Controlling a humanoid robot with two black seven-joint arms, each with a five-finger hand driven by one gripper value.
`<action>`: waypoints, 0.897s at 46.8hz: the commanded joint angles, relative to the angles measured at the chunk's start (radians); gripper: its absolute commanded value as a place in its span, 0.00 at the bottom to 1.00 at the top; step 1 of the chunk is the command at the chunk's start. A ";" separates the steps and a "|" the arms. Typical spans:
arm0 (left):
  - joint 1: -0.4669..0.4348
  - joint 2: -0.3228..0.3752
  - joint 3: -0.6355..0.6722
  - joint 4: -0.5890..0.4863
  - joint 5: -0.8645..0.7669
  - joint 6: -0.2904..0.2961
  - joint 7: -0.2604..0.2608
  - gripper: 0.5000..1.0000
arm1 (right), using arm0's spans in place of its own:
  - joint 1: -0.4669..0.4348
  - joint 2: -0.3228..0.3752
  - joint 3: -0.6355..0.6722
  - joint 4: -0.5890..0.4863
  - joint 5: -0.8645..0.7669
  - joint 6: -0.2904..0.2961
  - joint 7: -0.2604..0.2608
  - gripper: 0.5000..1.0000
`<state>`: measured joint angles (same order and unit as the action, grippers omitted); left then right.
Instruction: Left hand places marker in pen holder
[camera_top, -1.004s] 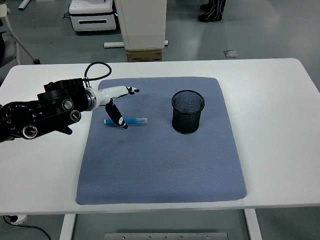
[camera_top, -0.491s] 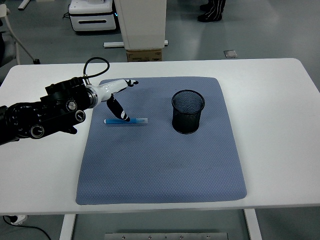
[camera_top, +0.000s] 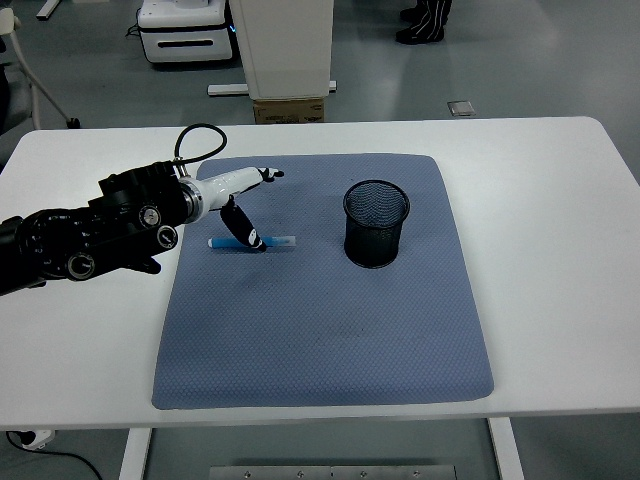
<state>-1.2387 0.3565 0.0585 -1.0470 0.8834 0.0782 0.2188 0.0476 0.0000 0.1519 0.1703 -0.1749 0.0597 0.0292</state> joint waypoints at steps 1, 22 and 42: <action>0.001 -0.004 0.001 0.001 0.002 0.003 -0.001 1.00 | 0.000 0.000 0.000 0.000 0.000 0.000 0.000 1.00; 0.012 -0.040 0.018 0.002 0.016 0.005 0.001 1.00 | 0.000 0.000 0.000 0.000 0.000 0.000 0.000 1.00; 0.010 -0.040 0.041 0.002 0.034 0.005 0.001 0.63 | 0.000 0.000 0.000 0.000 0.000 0.000 0.000 1.00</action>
<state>-1.2287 0.3160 0.0972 -1.0446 0.9151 0.0830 0.2193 0.0475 0.0000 0.1519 0.1703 -0.1749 0.0601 0.0291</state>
